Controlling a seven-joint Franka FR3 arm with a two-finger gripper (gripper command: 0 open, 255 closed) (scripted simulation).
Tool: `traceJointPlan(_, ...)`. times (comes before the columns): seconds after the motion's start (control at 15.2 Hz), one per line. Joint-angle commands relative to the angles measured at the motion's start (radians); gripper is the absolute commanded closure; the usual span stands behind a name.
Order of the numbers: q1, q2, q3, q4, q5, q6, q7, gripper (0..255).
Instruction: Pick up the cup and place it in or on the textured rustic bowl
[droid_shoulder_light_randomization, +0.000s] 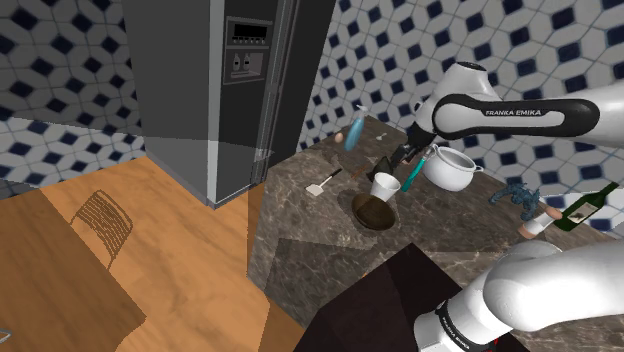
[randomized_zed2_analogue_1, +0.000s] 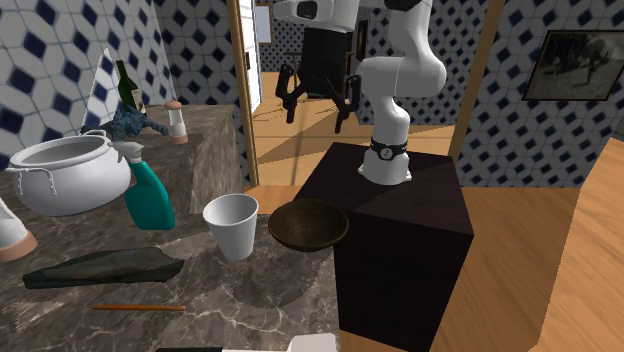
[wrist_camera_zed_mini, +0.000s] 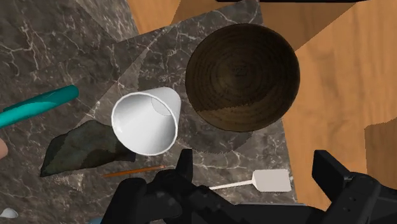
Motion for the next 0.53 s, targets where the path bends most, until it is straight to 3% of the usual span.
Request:
traceJointPlan(0.0,-0.009,0.061,-0.018,-0.013,-0.019,0.076,-0.012,0)
traceJointPlan(0.46,-0.034,0.318,-0.074,0.017,-0.059,0.303,-0.049,0)
